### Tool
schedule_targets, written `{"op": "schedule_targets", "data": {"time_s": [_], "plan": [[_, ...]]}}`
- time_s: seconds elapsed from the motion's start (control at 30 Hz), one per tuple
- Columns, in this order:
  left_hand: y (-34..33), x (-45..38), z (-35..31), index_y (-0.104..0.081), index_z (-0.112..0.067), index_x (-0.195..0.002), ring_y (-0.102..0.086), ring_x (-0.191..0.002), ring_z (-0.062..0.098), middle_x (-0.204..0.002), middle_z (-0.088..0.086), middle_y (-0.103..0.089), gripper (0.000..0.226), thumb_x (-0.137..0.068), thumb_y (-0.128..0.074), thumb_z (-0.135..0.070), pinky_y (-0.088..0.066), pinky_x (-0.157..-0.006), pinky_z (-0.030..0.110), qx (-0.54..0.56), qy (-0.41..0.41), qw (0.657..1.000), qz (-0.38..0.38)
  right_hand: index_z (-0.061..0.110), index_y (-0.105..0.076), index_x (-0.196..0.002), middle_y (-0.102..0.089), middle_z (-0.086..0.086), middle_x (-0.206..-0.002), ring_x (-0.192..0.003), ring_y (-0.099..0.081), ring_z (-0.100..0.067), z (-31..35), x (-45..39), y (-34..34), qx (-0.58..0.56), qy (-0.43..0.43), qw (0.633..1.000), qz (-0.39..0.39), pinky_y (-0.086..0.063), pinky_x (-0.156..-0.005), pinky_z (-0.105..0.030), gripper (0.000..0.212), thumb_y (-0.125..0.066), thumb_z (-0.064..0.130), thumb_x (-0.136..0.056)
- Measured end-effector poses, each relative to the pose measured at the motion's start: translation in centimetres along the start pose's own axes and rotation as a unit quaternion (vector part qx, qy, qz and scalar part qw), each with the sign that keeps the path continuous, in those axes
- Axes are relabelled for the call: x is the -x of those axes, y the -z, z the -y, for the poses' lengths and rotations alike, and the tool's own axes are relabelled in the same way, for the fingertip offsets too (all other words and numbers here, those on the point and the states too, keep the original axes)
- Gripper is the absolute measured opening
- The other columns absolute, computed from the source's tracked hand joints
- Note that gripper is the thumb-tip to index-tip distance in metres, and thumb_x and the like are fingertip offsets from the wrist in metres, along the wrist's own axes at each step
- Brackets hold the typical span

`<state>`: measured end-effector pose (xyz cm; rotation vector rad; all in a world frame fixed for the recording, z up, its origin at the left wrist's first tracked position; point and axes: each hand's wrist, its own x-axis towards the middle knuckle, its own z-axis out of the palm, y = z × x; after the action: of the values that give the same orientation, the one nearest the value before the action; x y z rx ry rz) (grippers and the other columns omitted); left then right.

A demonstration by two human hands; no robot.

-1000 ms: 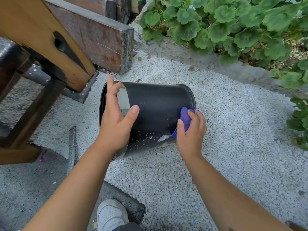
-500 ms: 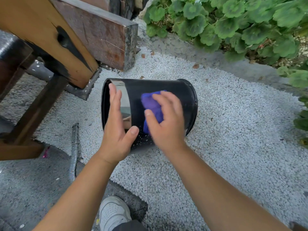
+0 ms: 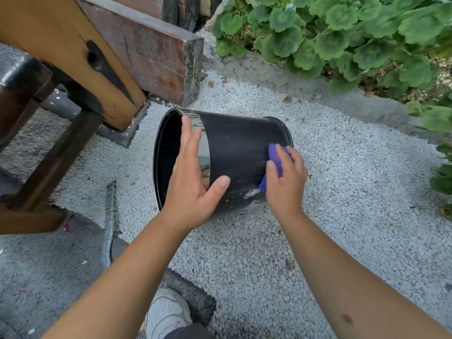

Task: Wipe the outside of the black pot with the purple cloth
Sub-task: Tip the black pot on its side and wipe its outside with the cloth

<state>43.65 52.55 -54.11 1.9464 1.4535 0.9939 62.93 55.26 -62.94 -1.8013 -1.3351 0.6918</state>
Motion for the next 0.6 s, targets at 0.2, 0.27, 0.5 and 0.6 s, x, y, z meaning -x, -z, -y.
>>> {"op": "schedule_targets", "data": {"time_s": [0.2, 0.27, 0.5, 0.6], "plan": [[0.6, 0.1, 0.5, -0.001, -0.002, -0.156, 0.006, -0.154, 0.024, -0.166, 0.011, 0.008, 0.09, -0.097, -0.042, -0.057, -0.013, -0.122, 0.053, 0.011, 0.002, 1.0, 0.02, 0.028, -0.05, -0.139, -0.028, 0.008, -0.149, -0.136, -0.032, -0.013, -1.0, -0.6, 0.5, -0.058, -0.076, 0.995, 0.01, -0.024, -0.103, -0.018, 0.042, -0.051, 0.03, -0.097], [0.7, 1.1, 1.2, 0.003, -0.012, -0.158, 0.005, -0.154, 0.022, -0.167, 0.003, 0.004, 0.091, -0.095, -0.04, -0.062, -0.009, -0.123, 0.051, 0.006, 0.026, 0.999, 0.035, 0.029, -0.05, -0.139, -0.023, 0.008, -0.153, -0.135, -0.032, -0.005, -1.1, -0.6, 0.5, -0.09, -0.102, 0.991, 0.015, -0.021, -0.098, -0.011, 0.042, -0.051, 0.03, -0.097], [0.6, 3.5, 1.2, 0.006, -0.014, -0.158, -0.04, -0.141, 0.01, -0.158, -0.019, -0.028, 0.097, -0.09, -0.056, -0.046, -0.039, -0.112, 0.039, 0.103, 0.104, 0.988, 0.049, 0.029, -0.055, -0.135, -0.028, 0.011, -0.149, -0.126, -0.032, 0.006, -0.5, -1.5, 1.5, -0.133, -0.115, 0.983, 0.053, -0.019, -0.095, 0.002, 0.038, -0.055, 0.027, -0.097], [1.2, 2.8, 0.4, 0.01, -0.033, -0.156, -0.019, -0.15, 0.009, -0.165, -0.018, -0.005, 0.095, -0.091, -0.058, -0.05, -0.033, -0.107, 0.011, 0.155, 0.117, 0.98, 0.039, 0.027, -0.058, -0.132, -0.038, 0.009, -0.146, -0.125, -0.04, -0.001, 0.2, -2.1, 1.7, -0.11, -0.105, 0.987, 0.051, -0.02, -0.085, 0.009, 0.036, -0.056, 0.027, -0.096]]}}
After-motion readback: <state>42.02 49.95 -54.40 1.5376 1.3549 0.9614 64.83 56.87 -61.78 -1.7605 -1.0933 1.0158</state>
